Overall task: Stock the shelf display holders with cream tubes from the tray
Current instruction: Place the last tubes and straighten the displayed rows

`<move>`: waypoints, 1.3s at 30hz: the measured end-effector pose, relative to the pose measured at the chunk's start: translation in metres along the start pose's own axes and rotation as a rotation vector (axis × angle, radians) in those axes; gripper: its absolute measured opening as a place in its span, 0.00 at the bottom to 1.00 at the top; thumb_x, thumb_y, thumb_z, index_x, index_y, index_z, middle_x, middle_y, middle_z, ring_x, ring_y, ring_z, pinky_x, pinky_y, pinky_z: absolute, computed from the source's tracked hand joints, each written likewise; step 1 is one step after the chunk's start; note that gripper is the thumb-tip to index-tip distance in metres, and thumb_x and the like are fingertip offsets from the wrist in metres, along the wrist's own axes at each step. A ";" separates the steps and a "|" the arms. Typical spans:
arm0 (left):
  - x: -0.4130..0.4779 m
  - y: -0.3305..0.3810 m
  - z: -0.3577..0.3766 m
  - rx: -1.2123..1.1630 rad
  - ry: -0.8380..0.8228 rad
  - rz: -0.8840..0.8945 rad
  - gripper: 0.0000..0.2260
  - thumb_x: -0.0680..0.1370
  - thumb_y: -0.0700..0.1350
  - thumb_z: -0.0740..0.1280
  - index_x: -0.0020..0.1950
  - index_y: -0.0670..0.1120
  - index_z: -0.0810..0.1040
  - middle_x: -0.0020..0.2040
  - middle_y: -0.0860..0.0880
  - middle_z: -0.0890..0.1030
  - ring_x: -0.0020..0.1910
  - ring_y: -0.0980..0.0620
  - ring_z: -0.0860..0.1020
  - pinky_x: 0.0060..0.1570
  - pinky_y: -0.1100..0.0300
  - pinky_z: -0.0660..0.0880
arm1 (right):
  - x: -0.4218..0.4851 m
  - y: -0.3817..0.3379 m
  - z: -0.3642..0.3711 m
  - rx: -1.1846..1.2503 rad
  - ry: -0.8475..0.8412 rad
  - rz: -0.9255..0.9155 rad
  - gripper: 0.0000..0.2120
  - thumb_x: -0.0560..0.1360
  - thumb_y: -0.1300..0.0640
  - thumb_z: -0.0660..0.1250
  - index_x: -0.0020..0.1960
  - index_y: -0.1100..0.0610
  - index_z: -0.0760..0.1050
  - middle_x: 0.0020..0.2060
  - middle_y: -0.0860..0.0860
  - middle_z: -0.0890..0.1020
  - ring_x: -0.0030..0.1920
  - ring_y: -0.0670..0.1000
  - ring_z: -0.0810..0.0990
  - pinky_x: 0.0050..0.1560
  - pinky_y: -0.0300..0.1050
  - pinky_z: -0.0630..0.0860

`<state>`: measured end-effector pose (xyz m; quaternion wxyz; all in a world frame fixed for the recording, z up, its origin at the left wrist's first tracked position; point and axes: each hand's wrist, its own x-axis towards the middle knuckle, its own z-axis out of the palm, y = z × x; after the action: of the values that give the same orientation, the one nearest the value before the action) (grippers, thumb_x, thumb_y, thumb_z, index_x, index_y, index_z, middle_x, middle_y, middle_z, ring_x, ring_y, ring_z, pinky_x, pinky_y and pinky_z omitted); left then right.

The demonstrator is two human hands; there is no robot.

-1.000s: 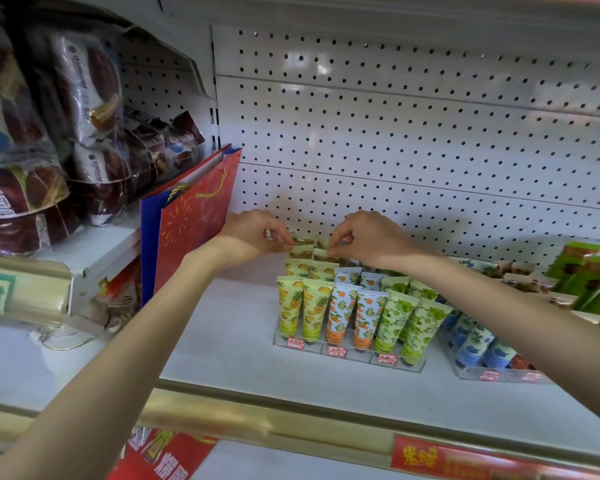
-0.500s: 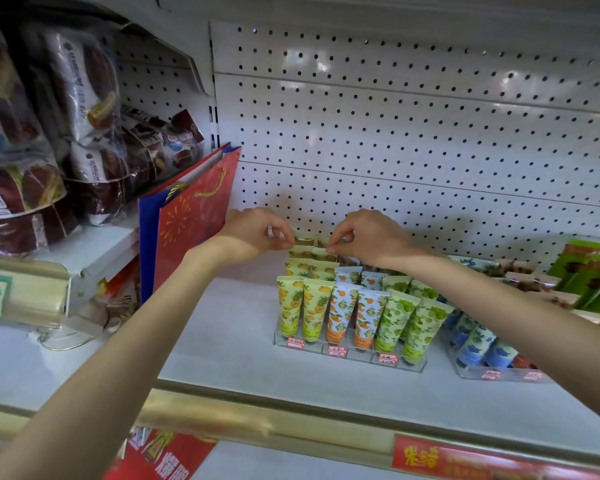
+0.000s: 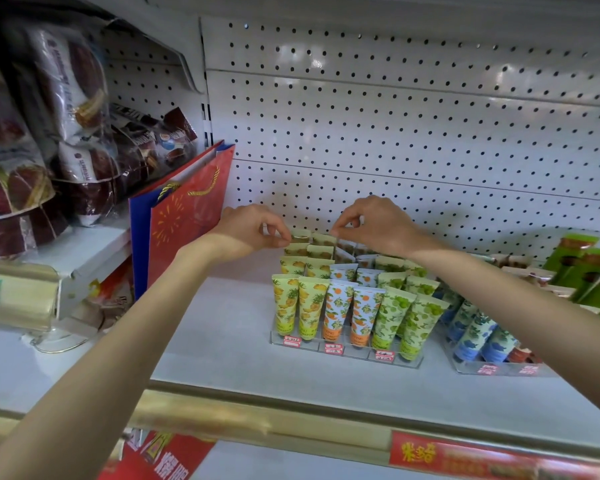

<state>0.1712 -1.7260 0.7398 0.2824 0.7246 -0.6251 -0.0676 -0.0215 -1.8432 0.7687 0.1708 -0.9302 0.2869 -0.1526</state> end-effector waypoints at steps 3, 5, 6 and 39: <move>0.001 0.002 0.000 -0.012 0.018 0.004 0.02 0.71 0.52 0.72 0.42 0.57 0.81 0.39 0.58 0.74 0.37 0.61 0.70 0.53 0.54 0.64 | 0.000 0.006 -0.014 0.036 0.013 0.015 0.04 0.74 0.51 0.69 0.40 0.46 0.79 0.34 0.47 0.75 0.37 0.47 0.72 0.40 0.42 0.68; 0.004 0.006 -0.001 -0.014 0.039 0.022 0.03 0.71 0.54 0.72 0.42 0.57 0.81 0.40 0.57 0.75 0.37 0.60 0.70 0.53 0.55 0.65 | -0.002 0.011 -0.023 0.031 -0.019 0.034 0.03 0.73 0.51 0.69 0.41 0.48 0.80 0.35 0.48 0.74 0.35 0.47 0.71 0.38 0.42 0.67; 0.006 0.010 -0.001 -0.008 0.044 0.038 0.04 0.71 0.54 0.71 0.44 0.57 0.81 0.40 0.58 0.74 0.38 0.60 0.70 0.53 0.55 0.65 | -0.004 0.013 -0.026 0.021 -0.044 0.044 0.03 0.73 0.51 0.70 0.42 0.49 0.80 0.35 0.48 0.74 0.35 0.47 0.71 0.38 0.41 0.67; 0.023 0.038 0.020 0.164 -0.058 0.110 0.06 0.72 0.53 0.71 0.47 0.54 0.83 0.38 0.60 0.70 0.37 0.65 0.66 0.49 0.58 0.56 | -0.025 0.005 0.000 -0.188 -0.027 0.044 0.06 0.72 0.47 0.70 0.44 0.48 0.80 0.44 0.45 0.77 0.47 0.48 0.76 0.46 0.42 0.70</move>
<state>0.1335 -1.7564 0.7476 0.2072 0.7076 -0.6752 -0.0218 -0.0434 -1.8322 0.7620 0.0899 -0.9376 0.3179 -0.1087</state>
